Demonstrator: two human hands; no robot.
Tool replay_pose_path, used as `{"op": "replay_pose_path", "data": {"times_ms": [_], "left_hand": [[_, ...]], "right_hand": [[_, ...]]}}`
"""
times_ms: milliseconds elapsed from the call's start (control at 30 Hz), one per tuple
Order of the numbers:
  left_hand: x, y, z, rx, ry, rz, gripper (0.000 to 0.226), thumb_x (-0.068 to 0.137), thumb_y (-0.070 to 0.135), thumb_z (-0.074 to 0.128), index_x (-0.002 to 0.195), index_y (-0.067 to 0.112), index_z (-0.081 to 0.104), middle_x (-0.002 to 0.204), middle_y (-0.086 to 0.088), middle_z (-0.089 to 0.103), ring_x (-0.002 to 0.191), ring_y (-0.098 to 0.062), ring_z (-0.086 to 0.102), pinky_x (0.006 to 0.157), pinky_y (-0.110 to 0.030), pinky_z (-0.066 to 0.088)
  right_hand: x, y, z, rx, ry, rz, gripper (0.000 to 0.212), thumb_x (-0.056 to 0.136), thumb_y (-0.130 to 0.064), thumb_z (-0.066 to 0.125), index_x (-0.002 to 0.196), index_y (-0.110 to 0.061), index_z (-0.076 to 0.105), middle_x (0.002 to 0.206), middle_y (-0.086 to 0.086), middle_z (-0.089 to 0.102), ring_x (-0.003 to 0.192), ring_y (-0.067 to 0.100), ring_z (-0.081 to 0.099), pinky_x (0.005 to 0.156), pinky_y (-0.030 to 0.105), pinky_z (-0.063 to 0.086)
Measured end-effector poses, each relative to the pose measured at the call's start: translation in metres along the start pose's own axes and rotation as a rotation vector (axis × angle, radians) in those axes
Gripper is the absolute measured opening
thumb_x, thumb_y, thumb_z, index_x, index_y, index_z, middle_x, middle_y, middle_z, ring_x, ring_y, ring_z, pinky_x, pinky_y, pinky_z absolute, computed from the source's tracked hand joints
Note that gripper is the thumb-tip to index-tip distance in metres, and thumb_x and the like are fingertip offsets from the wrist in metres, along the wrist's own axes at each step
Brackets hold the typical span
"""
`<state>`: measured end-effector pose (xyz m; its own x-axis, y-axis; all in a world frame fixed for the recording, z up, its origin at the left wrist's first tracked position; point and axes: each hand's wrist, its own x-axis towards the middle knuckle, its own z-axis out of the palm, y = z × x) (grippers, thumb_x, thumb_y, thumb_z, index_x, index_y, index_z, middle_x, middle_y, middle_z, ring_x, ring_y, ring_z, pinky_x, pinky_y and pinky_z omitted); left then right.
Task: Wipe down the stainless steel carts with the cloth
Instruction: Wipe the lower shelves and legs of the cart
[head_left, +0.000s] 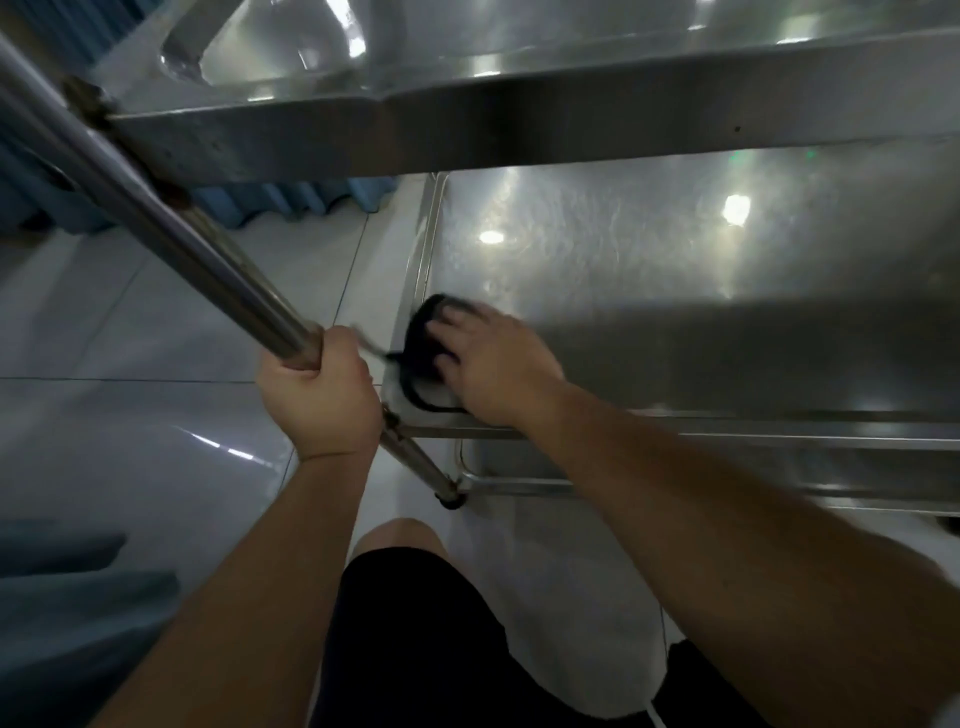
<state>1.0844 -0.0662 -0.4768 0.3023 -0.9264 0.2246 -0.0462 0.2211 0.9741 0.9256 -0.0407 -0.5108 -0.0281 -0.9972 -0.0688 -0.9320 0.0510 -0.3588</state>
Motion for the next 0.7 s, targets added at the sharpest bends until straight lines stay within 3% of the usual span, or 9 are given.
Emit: {"op": "replay_pose_path", "data": {"times_ms": [67, 133, 267, 367, 467, 533, 700], "left_hand": [[0.000, 0.000, -0.001, -0.016, -0.019, 0.001, 0.012, 0.082, 0.014, 0.062, 0.086, 0.010, 0.051, 0.064, -0.017, 0.044, 0.048, -0.020, 0.046, 0.045, -0.025, 0.041], [-0.001, 0.000, -0.002, -0.028, -0.038, 0.000, 0.017, 0.078, 0.018, 0.063, 0.087, 0.008, 0.052, 0.064, -0.018, 0.043, 0.048, -0.022, 0.045, 0.045, -0.025, 0.040], [-0.001, -0.001, -0.001, -0.034, -0.041, 0.000, 0.023, 0.077, 0.023, 0.063, 0.086, 0.006, 0.051, 0.059, -0.015, 0.040, 0.047, -0.022, 0.044, 0.045, -0.025, 0.039], [-0.001, -0.003, 0.001, -0.059, -0.042, 0.017, 0.018, 0.079, 0.019, 0.063, 0.080, 0.012, 0.046, 0.055, -0.004, 0.039, 0.046, -0.020, 0.042, 0.045, -0.027, 0.039], [-0.001, -0.005, 0.001, -0.084, -0.029, 0.029, 0.014, 0.083, 0.010, 0.062, 0.082, 0.011, 0.047, 0.055, -0.002, 0.040, 0.045, -0.019, 0.042, 0.045, -0.026, 0.040], [0.000, -0.006, 0.002, -0.083, -0.022, 0.022, 0.012, 0.084, 0.007, 0.061, 0.083, 0.010, 0.049, 0.054, -0.002, 0.041, 0.045, -0.018, 0.043, 0.045, -0.025, 0.042], [0.002, -0.003, 0.001, -0.068, -0.028, 0.021, 0.019, 0.081, 0.006, 0.060, 0.074, 0.019, 0.047, 0.055, 0.000, 0.041, 0.046, -0.018, 0.043, 0.045, -0.027, 0.043]], "right_hand": [[-0.004, -0.001, 0.000, 0.025, -0.071, -0.148, 0.055, 0.108, -0.049, 0.039, 0.162, -0.035, 0.036, 0.172, -0.010, 0.028, 0.159, 0.019, 0.020, 0.129, 0.045, 0.019], [-0.011, 0.023, -0.008, 0.044, -0.030, -0.144, 0.054, 0.106, -0.048, 0.044, 0.159, -0.037, 0.042, 0.169, -0.011, 0.034, 0.156, 0.018, 0.028, 0.128, 0.044, 0.023], [-0.018, 0.126, -0.043, 0.052, 0.220, 0.202, 0.047, 0.102, -0.038, 0.053, 0.149, -0.030, 0.055, 0.156, 0.004, 0.054, 0.140, 0.033, 0.052, 0.117, 0.047, 0.042], [-0.017, 0.205, -0.067, 0.003, 0.316, 0.515, 0.050, 0.104, -0.039, 0.046, 0.150, -0.022, 0.053, 0.153, 0.015, 0.054, 0.136, 0.042, 0.051, 0.115, 0.050, 0.043], [0.008, 0.224, -0.074, -0.039, 0.315, 0.712, 0.059, 0.102, -0.045, 0.038, 0.155, -0.019, 0.046, 0.157, 0.016, 0.047, 0.141, 0.043, 0.044, 0.117, 0.052, 0.037], [0.035, 0.202, -0.068, -0.035, 0.300, 0.669, 0.059, 0.102, -0.044, 0.038, 0.154, -0.018, 0.047, 0.158, 0.014, 0.046, 0.142, 0.042, 0.043, 0.117, 0.049, 0.036], [0.099, 0.077, -0.039, 0.012, 0.197, 0.314, 0.049, 0.103, -0.041, 0.042, 0.146, -0.023, 0.056, 0.154, 0.005, 0.052, 0.139, 0.034, 0.047, 0.115, 0.043, 0.040]]}}
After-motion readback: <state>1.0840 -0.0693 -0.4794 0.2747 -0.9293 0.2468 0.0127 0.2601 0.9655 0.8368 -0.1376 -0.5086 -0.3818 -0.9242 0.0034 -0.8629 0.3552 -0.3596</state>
